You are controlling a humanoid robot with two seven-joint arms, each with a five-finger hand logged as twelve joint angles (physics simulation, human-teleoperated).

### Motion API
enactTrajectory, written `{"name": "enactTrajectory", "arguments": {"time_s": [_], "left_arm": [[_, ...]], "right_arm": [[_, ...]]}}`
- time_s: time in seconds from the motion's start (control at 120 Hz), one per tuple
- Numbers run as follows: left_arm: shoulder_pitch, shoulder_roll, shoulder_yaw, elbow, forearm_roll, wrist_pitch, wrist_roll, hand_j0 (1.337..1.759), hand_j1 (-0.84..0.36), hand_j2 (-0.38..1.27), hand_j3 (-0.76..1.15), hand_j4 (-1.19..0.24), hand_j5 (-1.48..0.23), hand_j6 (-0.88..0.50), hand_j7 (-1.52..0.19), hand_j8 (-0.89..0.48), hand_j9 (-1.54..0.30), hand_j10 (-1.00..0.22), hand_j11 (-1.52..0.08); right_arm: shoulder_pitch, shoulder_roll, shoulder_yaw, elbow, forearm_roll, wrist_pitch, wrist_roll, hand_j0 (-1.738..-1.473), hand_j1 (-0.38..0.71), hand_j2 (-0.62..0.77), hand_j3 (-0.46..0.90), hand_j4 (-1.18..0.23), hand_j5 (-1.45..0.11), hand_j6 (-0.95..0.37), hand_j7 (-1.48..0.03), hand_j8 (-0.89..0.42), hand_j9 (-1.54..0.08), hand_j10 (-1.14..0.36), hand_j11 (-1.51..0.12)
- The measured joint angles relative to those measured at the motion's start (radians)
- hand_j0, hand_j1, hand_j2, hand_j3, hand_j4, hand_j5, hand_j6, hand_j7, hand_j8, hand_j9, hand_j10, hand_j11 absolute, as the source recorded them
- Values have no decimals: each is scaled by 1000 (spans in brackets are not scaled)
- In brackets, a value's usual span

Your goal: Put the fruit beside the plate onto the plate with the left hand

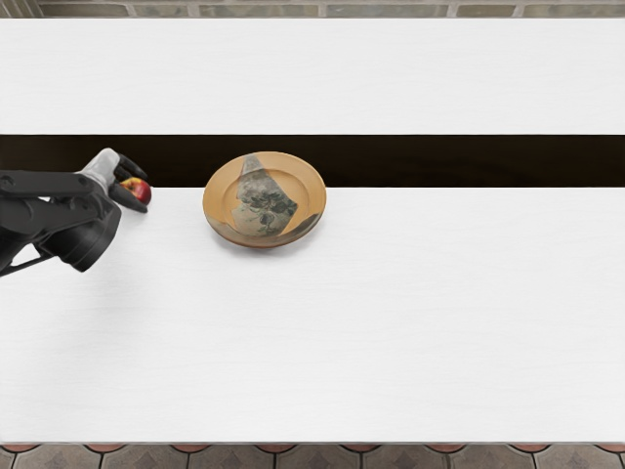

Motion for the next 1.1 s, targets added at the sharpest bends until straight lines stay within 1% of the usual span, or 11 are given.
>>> {"name": "enactTrajectory", "arguments": {"time_s": [0.35,0.375,0.5,0.667,0.717,0.825,1.1], "left_arm": [[-45,-2,2,-6,-18,-3,3,1655,-239,205,0,-579,-814,-489,-802,-519,-799,-587,-800],[-48,-3,2,-7,-18,-3,3,1655,-237,181,0,-580,-812,-483,-803,-509,-800,-587,-802],[-71,-12,7,-12,-23,-4,3,1655,-243,188,0,-579,-813,-476,-804,-506,-798,-587,-800],[-97,-34,10,-16,-26,-4,12,1656,-246,208,0,-576,-812,-476,-801,-510,-793,-587,-794],[-107,-43,11,-16,-26,-4,14,1655,-246,189,0,-576,-809,-474,-799,-505,-791,-586,-792],[-120,-62,11,-17,-30,-4,19,1656,-247,215,0,-576,-805,-479,-796,-520,-787,-586,-788],[-161,-109,11,-24,-44,-4,23,1656,-250,240,0,-577,-798,-485,-792,-524,-784,-585,-785]], "right_arm": [[0,0,0,-1,0,0,0,-1658,-349,0,0,0,0,0,0,0,0,0,0],[0,0,0,-1,0,0,0,-1658,-349,0,0,0,0,0,0,0,0,0,0],[0,0,0,-1,0,0,0,-1658,-349,0,0,0,0,0,0,0,0,0,0],[0,0,0,-1,0,0,0,-1658,-349,0,0,0,0,0,0,0,0,0,0],[0,0,0,-1,0,0,0,-1658,-349,0,0,0,0,0,0,0,0,0,0],[0,0,0,0,0,0,0,-1658,-349,0,0,0,0,0,0,0,0,0,0],[0,0,0,-1,0,0,0,-1658,-349,0,0,0,0,0,0,0,0,0,0]]}}
